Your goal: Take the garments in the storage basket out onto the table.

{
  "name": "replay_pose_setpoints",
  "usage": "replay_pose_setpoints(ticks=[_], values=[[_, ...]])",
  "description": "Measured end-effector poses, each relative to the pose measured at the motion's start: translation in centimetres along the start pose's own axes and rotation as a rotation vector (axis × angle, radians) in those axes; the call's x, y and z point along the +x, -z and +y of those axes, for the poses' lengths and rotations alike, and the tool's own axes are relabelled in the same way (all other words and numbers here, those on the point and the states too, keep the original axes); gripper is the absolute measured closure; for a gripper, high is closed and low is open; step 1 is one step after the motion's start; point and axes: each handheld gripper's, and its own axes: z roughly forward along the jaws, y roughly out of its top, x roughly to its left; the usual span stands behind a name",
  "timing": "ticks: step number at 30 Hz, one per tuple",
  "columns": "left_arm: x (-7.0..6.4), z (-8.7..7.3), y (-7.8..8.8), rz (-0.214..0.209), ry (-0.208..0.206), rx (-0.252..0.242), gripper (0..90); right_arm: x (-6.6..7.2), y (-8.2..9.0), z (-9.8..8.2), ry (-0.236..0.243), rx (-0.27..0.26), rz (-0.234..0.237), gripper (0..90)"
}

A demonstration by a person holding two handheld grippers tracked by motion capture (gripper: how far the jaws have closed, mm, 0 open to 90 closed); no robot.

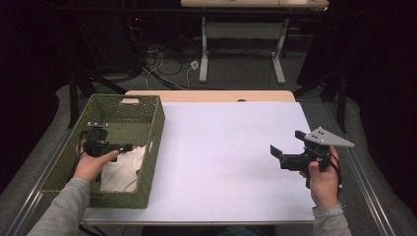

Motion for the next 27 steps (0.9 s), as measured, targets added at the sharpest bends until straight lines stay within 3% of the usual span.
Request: replay_pose_setpoints(ticks=[11, 24, 27], values=[[0.8, -0.5, -1.0, 0.037, 0.035, 0.043, 0.2, 0.2, -0.2, -0.1, 0.005, 0.007, 0.005, 0.0], [1.0, -0.7, -1.6, 0.032, 0.061, 0.091, 0.2, 0.2, -0.4, -0.1, 0.017, 0.019, 0.008, 0.0], [0.9, -0.7, -1.7, 0.009, 0.056, 0.114, 0.2, 0.3, -0.4, -0.1, 0.018, 0.023, 0.009, 0.0]])
